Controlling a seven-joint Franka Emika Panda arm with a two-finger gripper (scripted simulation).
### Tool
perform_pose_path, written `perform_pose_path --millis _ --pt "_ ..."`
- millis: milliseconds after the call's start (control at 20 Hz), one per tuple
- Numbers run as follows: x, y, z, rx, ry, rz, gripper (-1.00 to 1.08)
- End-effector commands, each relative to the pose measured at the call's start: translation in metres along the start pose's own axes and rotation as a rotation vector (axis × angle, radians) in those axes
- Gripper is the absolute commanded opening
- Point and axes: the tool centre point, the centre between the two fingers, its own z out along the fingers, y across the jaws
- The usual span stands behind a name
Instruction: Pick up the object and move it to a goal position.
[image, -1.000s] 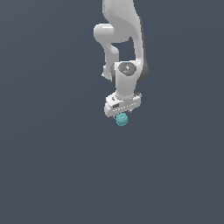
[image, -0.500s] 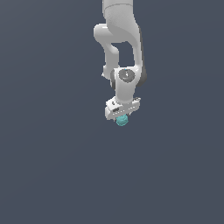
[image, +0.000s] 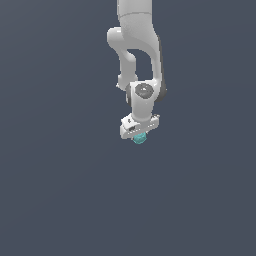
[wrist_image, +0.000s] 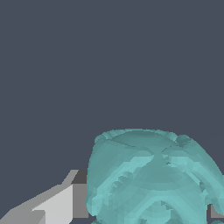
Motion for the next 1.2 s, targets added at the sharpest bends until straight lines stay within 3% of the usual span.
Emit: perform_pose_path --millis 0,600,1150 --pt "0.0 0.0 0.001 0.0 0.0 -0.001 -1.0" --pt "0.002 0.007 -0.005 0.0 0.001 0.0 -1.0" --pt "0.017 0.069 -0.049 0.001 0.001 0.0 -1.0"
